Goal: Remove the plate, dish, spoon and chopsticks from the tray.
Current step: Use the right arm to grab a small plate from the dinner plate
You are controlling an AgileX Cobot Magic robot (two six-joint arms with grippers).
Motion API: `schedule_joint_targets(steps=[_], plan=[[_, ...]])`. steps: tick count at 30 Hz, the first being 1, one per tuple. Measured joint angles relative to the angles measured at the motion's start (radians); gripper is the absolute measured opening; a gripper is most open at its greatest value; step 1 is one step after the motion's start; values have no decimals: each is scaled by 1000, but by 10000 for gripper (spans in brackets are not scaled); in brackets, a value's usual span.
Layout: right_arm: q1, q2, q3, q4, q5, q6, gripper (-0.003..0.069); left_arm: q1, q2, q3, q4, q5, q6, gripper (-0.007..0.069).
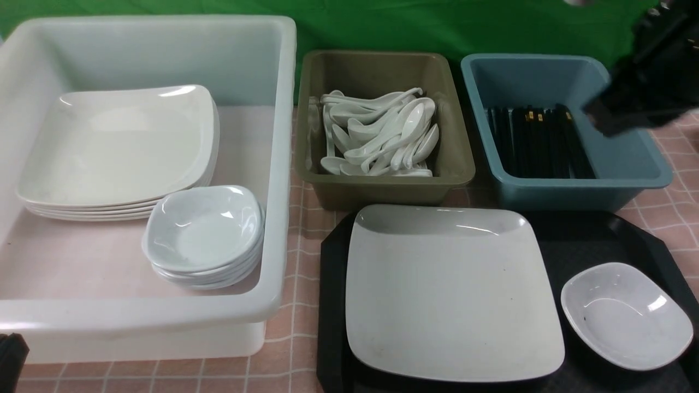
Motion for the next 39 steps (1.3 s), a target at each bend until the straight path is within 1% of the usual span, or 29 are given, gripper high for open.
schedule_joint_targets(steps=[1,2,4,5,7,9,10,11,12,13,14,15,16,17,18,19,20,23,24,28,33,39], plan=[[-1,-10,9,-2,0,20,30,0,0,0,0,0,0,21],[-2,-54,63,-3,0,82,30,0,0,0,0,0,0,21],[4,-106,156,11,0,117,30,0,0,0,0,0,0,21],[5,-122,176,18,-1,124,31,0,0,0,0,0,0,21],[13,-174,304,41,-2,143,46,0,0,0,0,0,0,21],[20,-187,358,44,-2,141,62,0,0,0,0,0,0,21],[33,-196,456,46,-4,132,101,0,0,0,0,0,0,21],[42,-197,500,46,-6,130,136,0,0,0,0,0,0,21],[47,-197,521,49,-8,130,153,0,0,0,0,0,0,21],[70,-196,608,51,-26,128,225,0,0,0,0,0,0,21],[70,-196,618,52,-31,127,235,0,0,0,0,0,0,21],[90,-196,683,52,-77,125,304,0,0,0,0,0,0,21],[94,-196,706,47,-101,123,323,0,0,0,0,0,0,21],[105,-195,753,34,-169,119,409,0,0,0,0,0,0,21],[107,-194,763,22,-198,117,437,0,0,0,0,0,0,21],[107,-194,765,22,-205,117,442,0,0,0,0,0,0,21],[107,-189,771,-4,-255,117,475,0,0,0,0,0,0,21],[107,-160,772,-50,-357,104,494,0,0,0,0,0,0,21],[107,-160,772,-52,-362,104,494,0,0,0,0,0,0,21],[107,-69,772,-115,-452,40,496,0,0,0,0,0,0,21],[107,22,772,-201,-475,26,496,0,0,0,0,0,0,21],[107,119,772,-236,-510,26,498,0,0,0,0,0,0,21]])
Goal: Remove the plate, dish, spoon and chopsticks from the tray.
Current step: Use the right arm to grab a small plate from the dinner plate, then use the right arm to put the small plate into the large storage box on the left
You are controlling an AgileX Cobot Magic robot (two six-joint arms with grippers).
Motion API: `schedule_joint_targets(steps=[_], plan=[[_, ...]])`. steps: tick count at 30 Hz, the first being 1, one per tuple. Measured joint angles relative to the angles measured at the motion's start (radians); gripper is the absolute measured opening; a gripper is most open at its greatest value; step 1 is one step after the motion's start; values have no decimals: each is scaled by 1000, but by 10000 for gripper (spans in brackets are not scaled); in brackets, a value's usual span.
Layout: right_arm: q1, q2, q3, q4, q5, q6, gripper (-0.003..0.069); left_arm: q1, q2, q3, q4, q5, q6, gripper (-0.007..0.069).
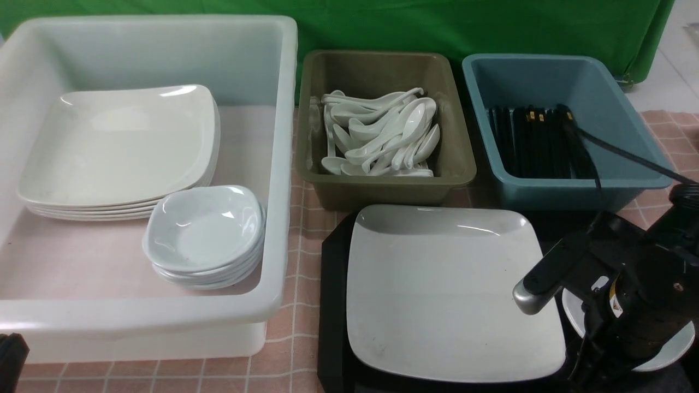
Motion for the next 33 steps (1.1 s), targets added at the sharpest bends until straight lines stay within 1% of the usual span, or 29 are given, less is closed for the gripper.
schedule_joint_targets(steps=[4,7,9,10,11,14,15,18,19,23,26,27,29,31,32,33], plan=[[0,40,0,-31,-9,0,496,0,0,0,0,0,0,21],[0,54,1,-51,-12,0,459,0,0,0,0,0,0,21],[0,58,1,-70,-13,0,343,0,0,0,0,0,0,21],[0,58,1,-71,-13,0,331,0,0,0,0,0,0,21],[0,58,-3,-80,-3,0,222,0,0,0,0,0,0,21],[9,41,-34,-96,44,0,172,0,0,0,0,0,0,21],[9,41,-34,-96,44,0,172,0,0,0,0,0,0,21],[34,-3,-102,-96,134,-2,92,0,0,0,0,0,0,21],[42,-17,-126,-91,171,-1,78,0,0,0,0,0,0,21],[90,-118,-254,-62,343,-1,78,0,0,0,0,0,0,21],[114,-158,-315,-36,379,-1,78,0,0,0,0,0,0,21],[141,-195,-379,14,399,-1,78,0,0,0,0,0,0,21],[181,-225,-455,94,379,-29,78,0,0,0,0,0,0,21],[228,-232,-539,234,309,-118,78,0,0,0,0,0,0,21],[242,-229,-560,280,273,-170,78,0,0,0,0,0,0,21],[290,-205,-615,413,220,-294,78,0,0,0,0,0,0,21]])
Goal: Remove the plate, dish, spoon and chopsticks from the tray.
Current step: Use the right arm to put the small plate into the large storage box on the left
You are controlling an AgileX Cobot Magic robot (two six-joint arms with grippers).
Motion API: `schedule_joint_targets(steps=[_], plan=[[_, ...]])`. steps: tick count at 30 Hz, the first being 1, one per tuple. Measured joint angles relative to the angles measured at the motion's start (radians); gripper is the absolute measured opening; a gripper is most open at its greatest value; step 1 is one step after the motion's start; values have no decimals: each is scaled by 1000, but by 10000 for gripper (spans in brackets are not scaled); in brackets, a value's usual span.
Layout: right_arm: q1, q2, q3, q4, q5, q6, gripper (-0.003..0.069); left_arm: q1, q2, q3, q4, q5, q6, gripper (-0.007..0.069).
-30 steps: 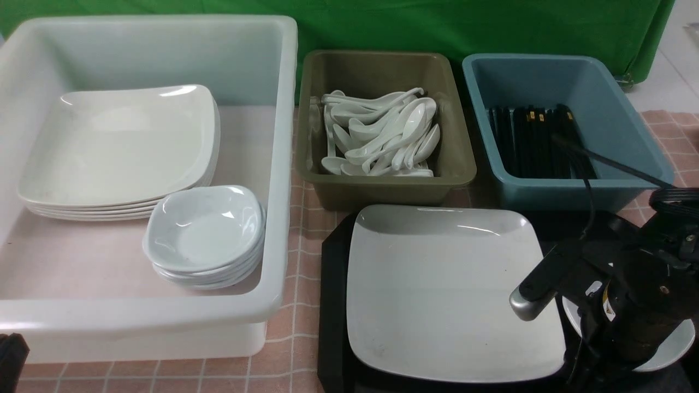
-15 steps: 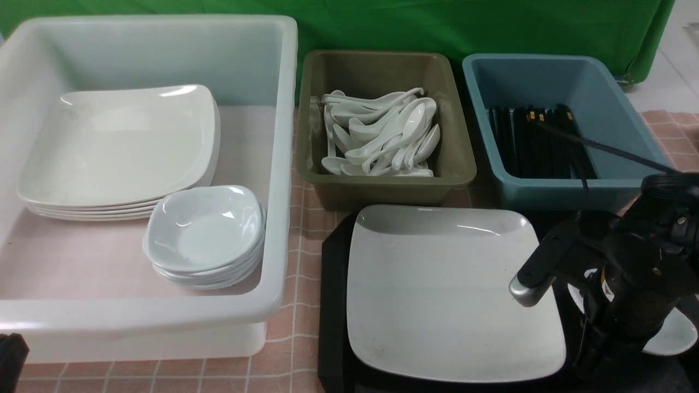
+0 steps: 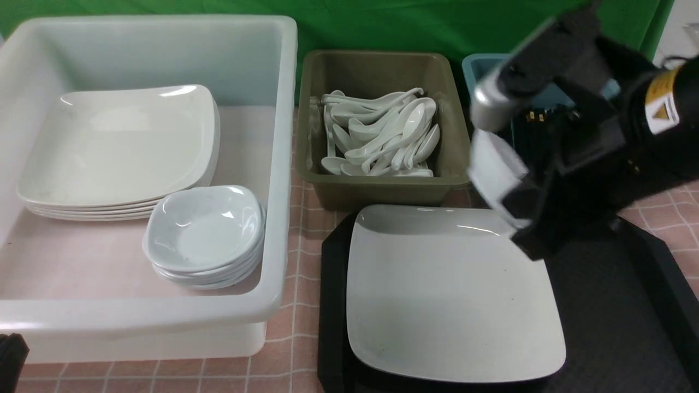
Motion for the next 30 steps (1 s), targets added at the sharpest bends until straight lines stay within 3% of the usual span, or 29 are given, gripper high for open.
schedule_joint_targets(steps=[4,11,21,26,30], plan=[[89,103,-131,174,-10,-215,78,0,0,0,0,0,0,21],[181,485,-457,214,-14,-470,78,0,0,0,0,0,0,21],[183,816,-678,81,-126,-514,104,0,0,0,0,0,0,21],[183,845,-683,45,-132,-504,232,0,0,0,0,0,0,21],[183,835,-684,38,-135,-452,400,0,0,0,0,0,0,21]])
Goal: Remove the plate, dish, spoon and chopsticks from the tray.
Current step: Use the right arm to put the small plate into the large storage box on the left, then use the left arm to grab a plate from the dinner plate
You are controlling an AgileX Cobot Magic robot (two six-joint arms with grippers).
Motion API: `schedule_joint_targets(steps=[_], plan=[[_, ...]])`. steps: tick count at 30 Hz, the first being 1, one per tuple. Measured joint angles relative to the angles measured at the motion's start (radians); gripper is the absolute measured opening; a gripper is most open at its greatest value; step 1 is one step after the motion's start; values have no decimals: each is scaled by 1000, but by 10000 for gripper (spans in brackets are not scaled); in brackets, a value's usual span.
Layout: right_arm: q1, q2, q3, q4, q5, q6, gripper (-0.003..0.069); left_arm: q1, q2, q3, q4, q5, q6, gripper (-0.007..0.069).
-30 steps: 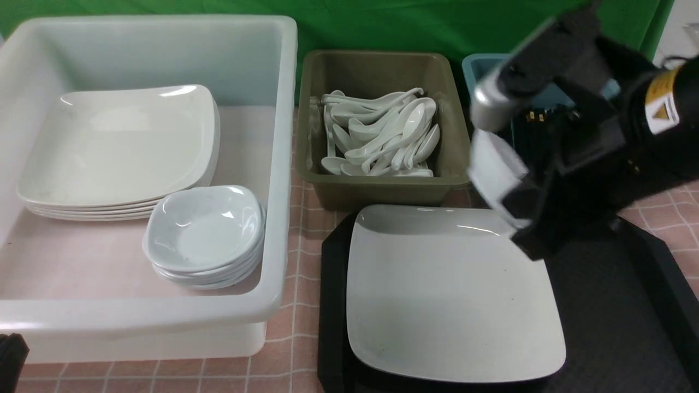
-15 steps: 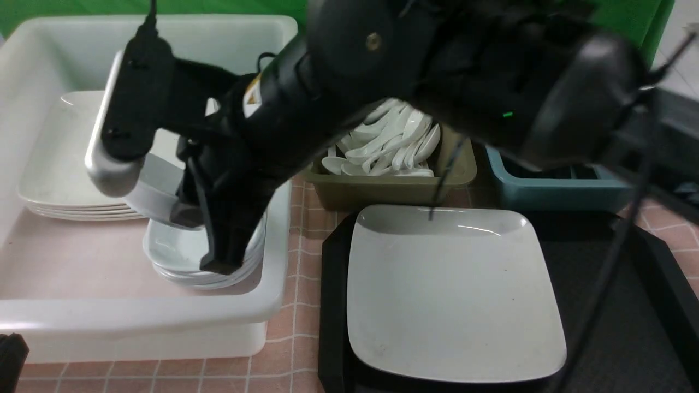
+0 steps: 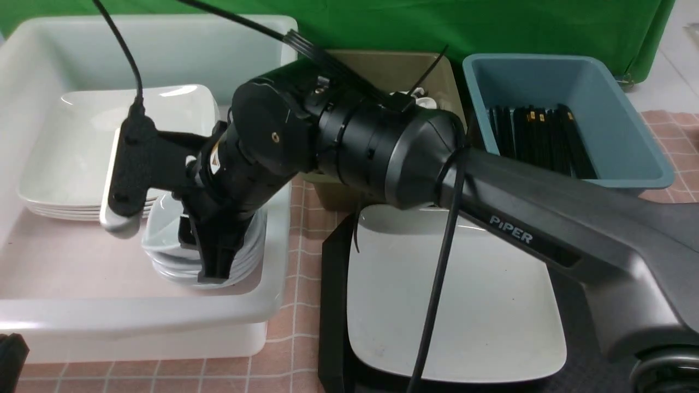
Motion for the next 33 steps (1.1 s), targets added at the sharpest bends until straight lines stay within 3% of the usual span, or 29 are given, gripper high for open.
schedule_joint_targets(steps=[3,8,12,14,15,17,22,26,33], plan=[[0,-28,0,0,31,56,461,0,0,0,0,0,0,21],[0,-158,-1,-1,185,136,452,0,0,0,0,0,0,21],[0,-321,-1,-2,411,210,286,0,0,0,0,0,0,21],[0,-364,0,-15,427,233,223,0,0,0,0,1,0,21],[0,-431,-1,-44,427,287,122,0,0,0,0,1,0,21],[0,-507,-1,-90,427,343,46,0,0,0,0,2,0,21],[0,-707,-1,-236,427,552,30,0,0,0,0,2,0,21],[0,-865,37,-262,428,632,30,0,0,0,0,2,0,21],[0,-1220,390,-266,428,780,30,0,0,0,0,2,0,21]])
